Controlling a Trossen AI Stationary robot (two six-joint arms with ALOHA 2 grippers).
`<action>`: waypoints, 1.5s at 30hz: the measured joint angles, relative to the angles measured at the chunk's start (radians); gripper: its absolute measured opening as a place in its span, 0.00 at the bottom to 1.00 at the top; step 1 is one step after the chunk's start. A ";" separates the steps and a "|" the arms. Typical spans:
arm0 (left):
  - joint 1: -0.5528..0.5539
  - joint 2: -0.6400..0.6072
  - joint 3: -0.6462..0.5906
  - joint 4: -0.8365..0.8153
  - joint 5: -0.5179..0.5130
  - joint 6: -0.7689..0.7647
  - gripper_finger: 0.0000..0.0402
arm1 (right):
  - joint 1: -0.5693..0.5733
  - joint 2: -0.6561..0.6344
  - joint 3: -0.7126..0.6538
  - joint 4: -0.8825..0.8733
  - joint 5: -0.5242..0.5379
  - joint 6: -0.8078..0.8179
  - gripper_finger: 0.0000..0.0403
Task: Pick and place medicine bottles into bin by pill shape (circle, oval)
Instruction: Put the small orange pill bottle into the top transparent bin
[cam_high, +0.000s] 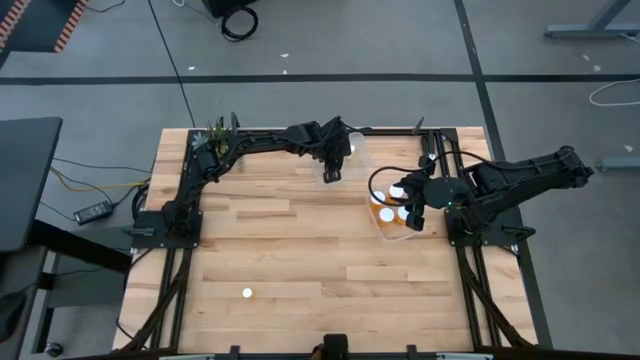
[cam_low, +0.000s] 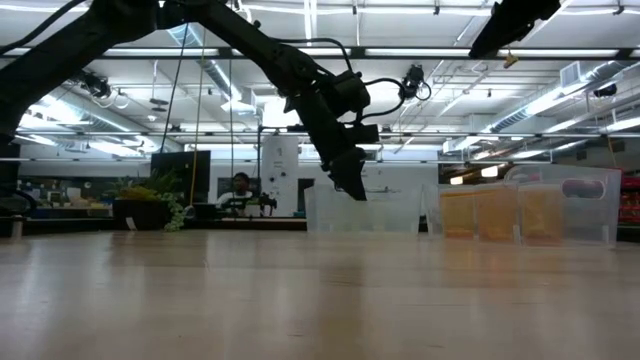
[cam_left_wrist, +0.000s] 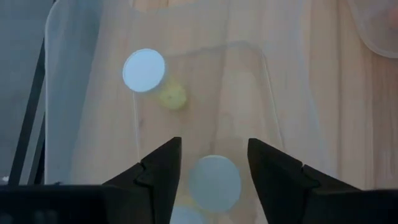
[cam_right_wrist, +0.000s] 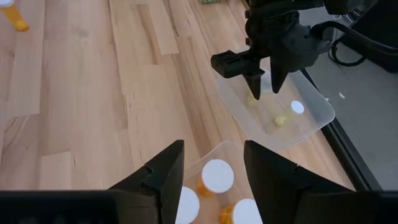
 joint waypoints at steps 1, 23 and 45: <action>0.000 0.000 0.000 0.000 0.000 0.001 0.50 | 0.000 0.000 0.000 0.000 0.000 0.000 0.43; -0.067 -0.147 0.001 -0.080 -0.014 0.144 0.58 | 0.000 0.000 0.000 -0.001 0.003 -0.014 0.43; -0.398 -0.227 0.001 -0.726 0.074 -0.374 0.51 | 0.000 0.000 0.000 0.026 0.027 -0.118 0.43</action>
